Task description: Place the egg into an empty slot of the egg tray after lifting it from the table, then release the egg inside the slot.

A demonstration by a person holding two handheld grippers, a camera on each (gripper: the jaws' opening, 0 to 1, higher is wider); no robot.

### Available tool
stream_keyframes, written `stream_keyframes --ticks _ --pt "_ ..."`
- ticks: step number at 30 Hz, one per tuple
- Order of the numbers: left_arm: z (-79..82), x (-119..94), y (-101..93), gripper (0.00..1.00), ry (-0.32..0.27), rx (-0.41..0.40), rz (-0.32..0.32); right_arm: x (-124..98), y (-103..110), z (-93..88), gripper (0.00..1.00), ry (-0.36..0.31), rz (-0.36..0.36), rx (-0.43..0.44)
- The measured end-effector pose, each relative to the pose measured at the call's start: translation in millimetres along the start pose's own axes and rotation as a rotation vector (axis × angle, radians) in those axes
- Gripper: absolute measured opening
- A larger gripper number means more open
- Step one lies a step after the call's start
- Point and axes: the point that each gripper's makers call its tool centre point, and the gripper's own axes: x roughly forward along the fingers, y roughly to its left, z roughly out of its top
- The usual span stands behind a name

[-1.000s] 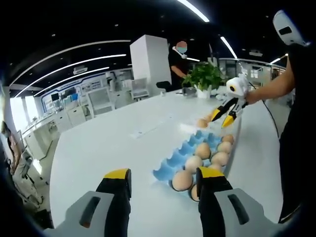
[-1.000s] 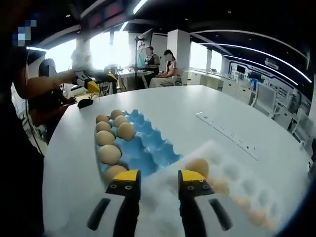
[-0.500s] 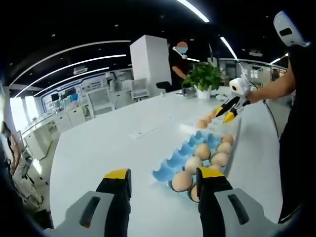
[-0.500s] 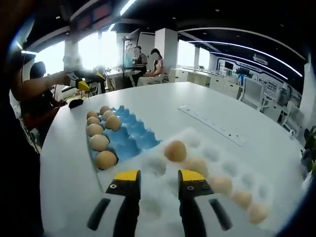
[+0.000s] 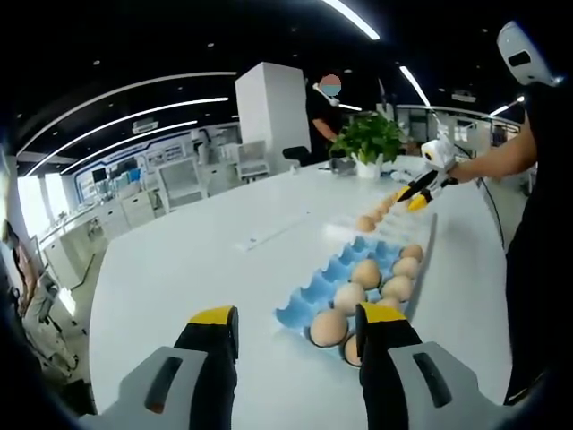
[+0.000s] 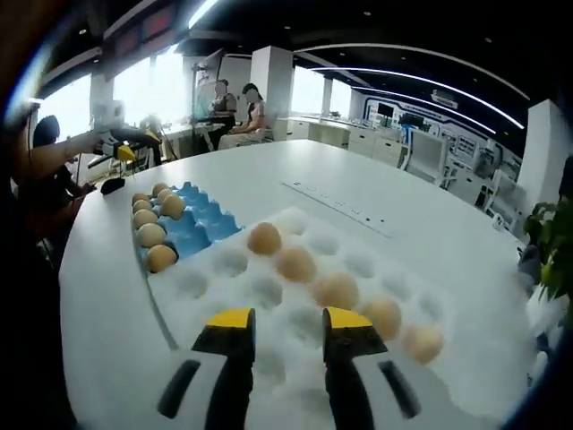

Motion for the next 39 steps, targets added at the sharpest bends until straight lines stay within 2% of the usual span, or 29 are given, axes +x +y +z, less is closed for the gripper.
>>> stream_keyframes --ticks 7,15,17,20,22,23,24,25,27,33,38,39 --pt "0.8 0 0.3 0.53 -0.003 0.002 0.001 -10 -27 -16.2 0.30 0.037 -0.088 0.019" --pt "0.5 0 0.3 0.53 -0.002 0.001 0.001 -7 -41 -32.1 0.30 0.096 -0.128 0.034" --pt "0.1 0 0.4 0.53 -0.001 0.000 0.002 -5 -42 -39.4 0.29 0.129 -0.125 0.067" --pt "-0.7 -1 1.2 0.53 0.000 -0.001 0.003 -4 -45 -41.6 0.29 0.138 -0.129 0.173" --pt "-0.9 -1 1.1 0.52 0.001 -0.001 0.003 -3 -46 -40.1 0.27 0.151 -0.116 0.198" --pt "-0.8 -1 0.9 0.52 0.001 0.000 0.002 -3 -48 -41.1 0.26 0.177 -0.128 0.196" --pt "-0.5 -1 0.9 0.52 0.002 0.000 0.003 -2 -46 -41.4 0.26 0.208 -0.115 0.201" --pt "-0.1 -2 0.8 0.52 0.001 0.000 0.002 -1 -45 -41.7 0.26 0.237 -0.097 0.171" --pt "0.7 -2 1.6 0.52 -0.001 0.002 0.005 0 -45 -41.4 0.26 0.261 -0.091 0.179" --pt "1.2 -2 1.7 0.52 0.000 0.003 0.007 2 -44 -43.3 0.27 0.278 -0.071 0.133" --pt "2.8 1 0.0 0.52 -0.002 0.006 0.004 2 -45 -43.7 0.26 0.297 -0.095 0.175" --pt "3.3 1 0.2 0.52 -0.003 0.006 0.004 1 -44 -43.0 0.25 0.291 -0.085 0.130"
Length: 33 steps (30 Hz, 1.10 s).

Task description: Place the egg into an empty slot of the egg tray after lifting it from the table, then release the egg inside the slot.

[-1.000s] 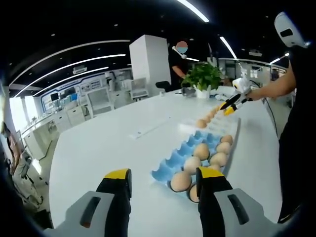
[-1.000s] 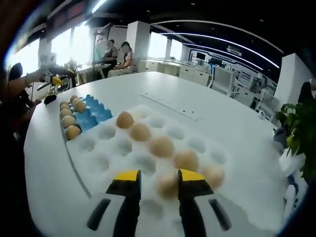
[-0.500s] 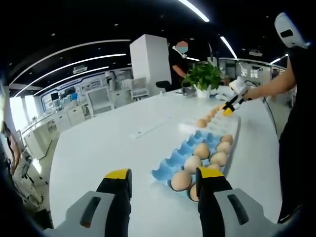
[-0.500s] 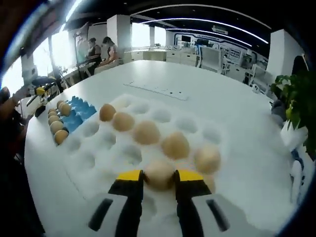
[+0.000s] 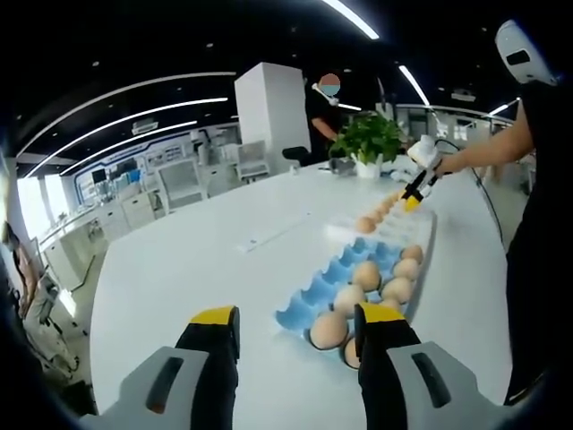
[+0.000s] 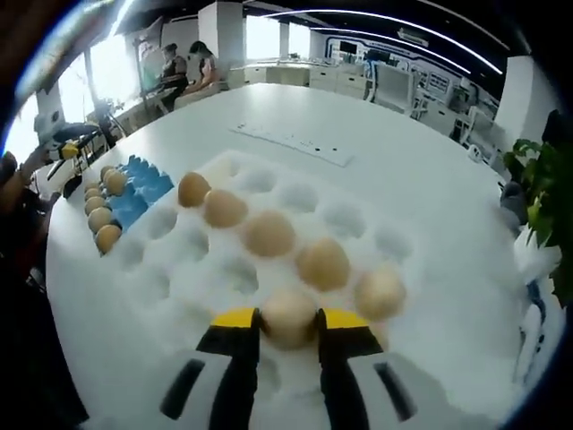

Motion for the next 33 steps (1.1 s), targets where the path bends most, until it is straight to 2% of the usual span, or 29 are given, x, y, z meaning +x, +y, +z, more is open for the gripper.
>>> stream_keyframes --ticks 3,6,8,10,18,33 --pt "-0.1 -1 1.1 0.52 0.002 0.000 0.002 -4 0 0.8 0.25 -0.020 -0.015 0.000" --pt "-1.2 -1 2.8 0.52 0.002 -0.003 0.004 -9 1 5.7 0.25 -0.036 -0.034 -0.048" --pt "-1.9 0 3.6 0.52 0.002 -0.006 0.005 -15 2 10.0 0.25 -0.051 -0.028 -0.036" --pt "-2.0 0 3.1 0.52 0.002 -0.006 0.004 -20 1 17.8 0.25 -0.096 -0.030 -0.009" --pt "-3.2 2 4.0 0.52 -0.002 -0.011 -0.001 -27 5 20.0 0.25 -0.093 -0.025 -0.047" --pt "-4.2 1 2.9 0.53 0.002 -0.012 -0.002 -34 12 25.5 0.25 -0.105 -0.008 -0.070"
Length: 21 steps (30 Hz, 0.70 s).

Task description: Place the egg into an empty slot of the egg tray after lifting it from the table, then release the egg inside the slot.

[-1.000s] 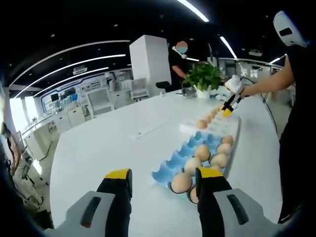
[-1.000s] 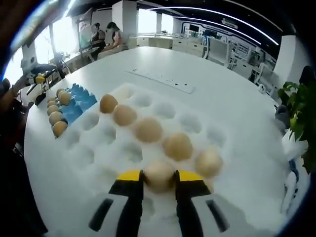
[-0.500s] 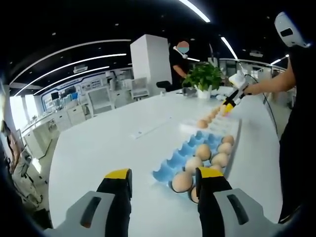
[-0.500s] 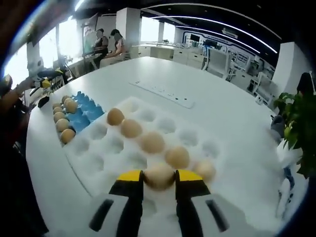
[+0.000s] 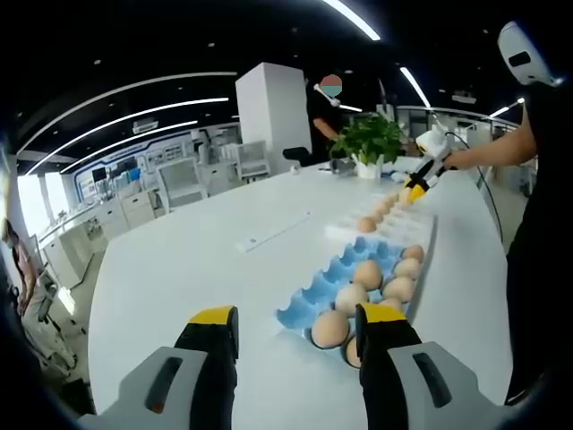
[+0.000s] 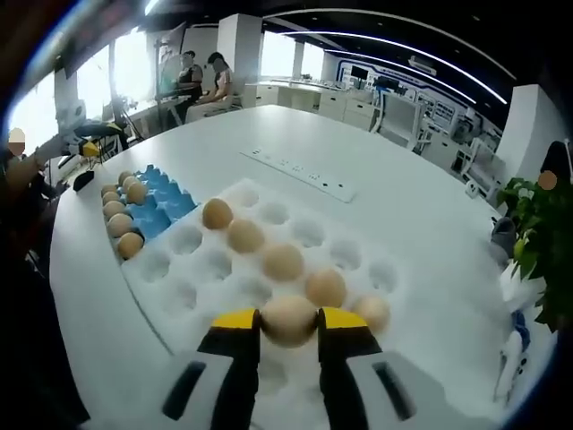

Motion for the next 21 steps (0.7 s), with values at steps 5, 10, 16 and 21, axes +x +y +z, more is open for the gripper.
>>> stream_keyframes --ticks 5,10,16,21 --pt "-0.6 0 -0.1 0.53 -0.001 0.001 0.001 1 8 5.2 0.25 -0.003 0.015 -0.026" --pt "-1.1 1 -0.3 0.52 -0.002 0.000 -0.003 5 21 15.3 0.25 -0.016 0.047 -0.062" --pt "-1.2 0 0.9 0.52 -0.004 -0.002 -0.001 10 33 26.0 0.25 -0.033 0.075 -0.085" --pt "-2.3 0 0.7 0.52 -0.002 -0.002 0.000 15 46 31.5 0.25 -0.039 0.107 -0.108"
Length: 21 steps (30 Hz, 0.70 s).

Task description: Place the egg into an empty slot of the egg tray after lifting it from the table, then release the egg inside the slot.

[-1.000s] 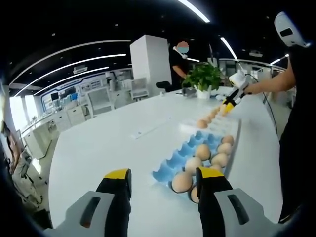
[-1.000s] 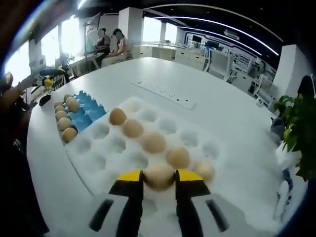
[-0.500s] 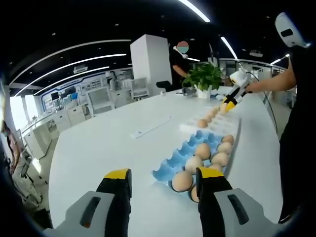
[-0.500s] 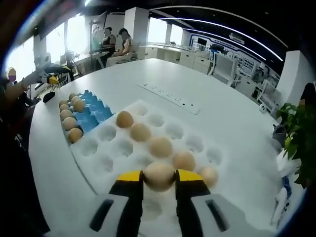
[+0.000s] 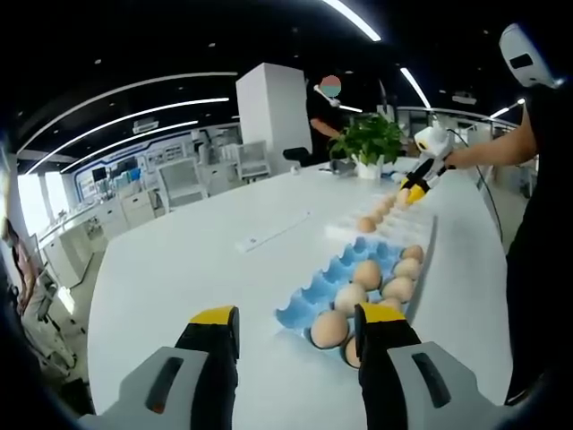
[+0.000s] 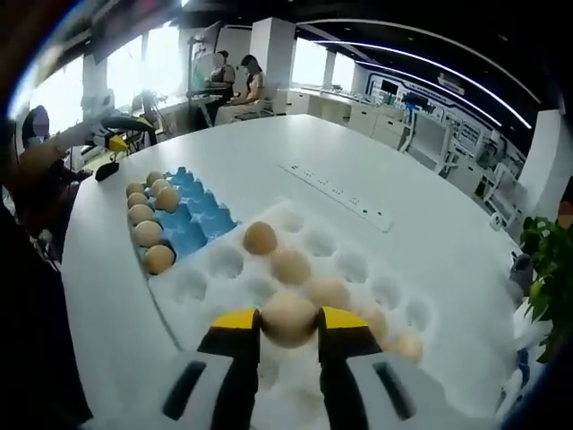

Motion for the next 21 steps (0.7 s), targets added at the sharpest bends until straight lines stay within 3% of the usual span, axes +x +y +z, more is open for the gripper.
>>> stream_keyframes --ticks 10,21 --pt "0.5 -1 -1.1 0.52 -0.002 0.001 0.003 20 34 18.7 0.25 -0.027 0.088 -0.050" --pt "-0.4 -1 -1.6 0.52 0.001 -0.002 0.001 46 75 51.3 0.25 -0.076 0.195 -0.102"
